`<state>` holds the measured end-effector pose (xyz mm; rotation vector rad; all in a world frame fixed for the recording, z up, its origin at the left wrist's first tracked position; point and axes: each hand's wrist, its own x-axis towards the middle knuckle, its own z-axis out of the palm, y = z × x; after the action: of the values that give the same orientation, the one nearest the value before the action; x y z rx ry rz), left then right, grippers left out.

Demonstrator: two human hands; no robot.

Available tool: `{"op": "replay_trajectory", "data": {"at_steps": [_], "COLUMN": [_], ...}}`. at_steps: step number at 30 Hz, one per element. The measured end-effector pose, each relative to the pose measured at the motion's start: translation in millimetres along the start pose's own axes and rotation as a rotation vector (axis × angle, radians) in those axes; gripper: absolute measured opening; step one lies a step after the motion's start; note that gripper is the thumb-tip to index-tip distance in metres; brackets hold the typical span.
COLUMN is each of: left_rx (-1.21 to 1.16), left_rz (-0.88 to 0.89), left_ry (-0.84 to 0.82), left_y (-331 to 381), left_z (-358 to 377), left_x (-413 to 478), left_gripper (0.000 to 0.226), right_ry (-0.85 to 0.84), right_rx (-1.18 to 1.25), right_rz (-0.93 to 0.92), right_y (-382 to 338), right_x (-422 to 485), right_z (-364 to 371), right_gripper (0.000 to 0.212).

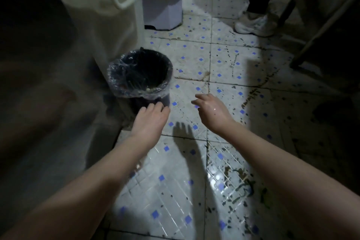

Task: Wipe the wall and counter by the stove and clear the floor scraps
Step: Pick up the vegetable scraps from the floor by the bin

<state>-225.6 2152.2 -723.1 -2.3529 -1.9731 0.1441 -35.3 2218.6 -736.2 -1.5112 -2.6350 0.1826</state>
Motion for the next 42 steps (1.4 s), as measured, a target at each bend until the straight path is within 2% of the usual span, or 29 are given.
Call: {"op": "replay_trajectory", "data": {"at_steps": [8,12,18,23,25,29,33,38,42], "left_rx": [0.025,0.027,-0.026,-0.038,-0.036,-0.018,-0.041,-0.079,-0.134], "left_rz": [0.190,0.259,0.331,0.404,0.428,0.471,0.511,0.555,0.601], "left_ry": [-0.049,-0.075,-0.101,-0.141,-0.152,-0.197,-0.217,-0.226,-0.251], "left_y": [56,76,104,131,141,160,179,200,219], "left_z": [36,42,53,66,72,83,94,107,118], "left_x": [-16,-18,-17,-21,-21,-18,-17,-11,-12], "left_gripper": [0.048,0.045,0.042,0.042,0.042,0.045,0.044,0.035,0.027], "right_ry": [-0.052,-0.108,-0.088,-0.071,-0.069,-0.109,-0.133,-0.144,-0.089], "right_rx": [-0.014,0.008,0.079,0.233,0.240,0.245,0.235,0.269,0.321], "right_rz": [0.095,0.187,0.342,0.477,0.493,0.540,0.598,0.668,0.744], "right_y": [33,48,67,75,76,79,88,95,102], "right_x": [-104,-147,-200,-238,-251,-269,-287,-301,-314], "right_z": [26,37,59,67,66,73,90,98,107], "right_gripper": [0.048,0.051,0.049,0.033,0.023,0.033,0.026,0.016,0.023]}}
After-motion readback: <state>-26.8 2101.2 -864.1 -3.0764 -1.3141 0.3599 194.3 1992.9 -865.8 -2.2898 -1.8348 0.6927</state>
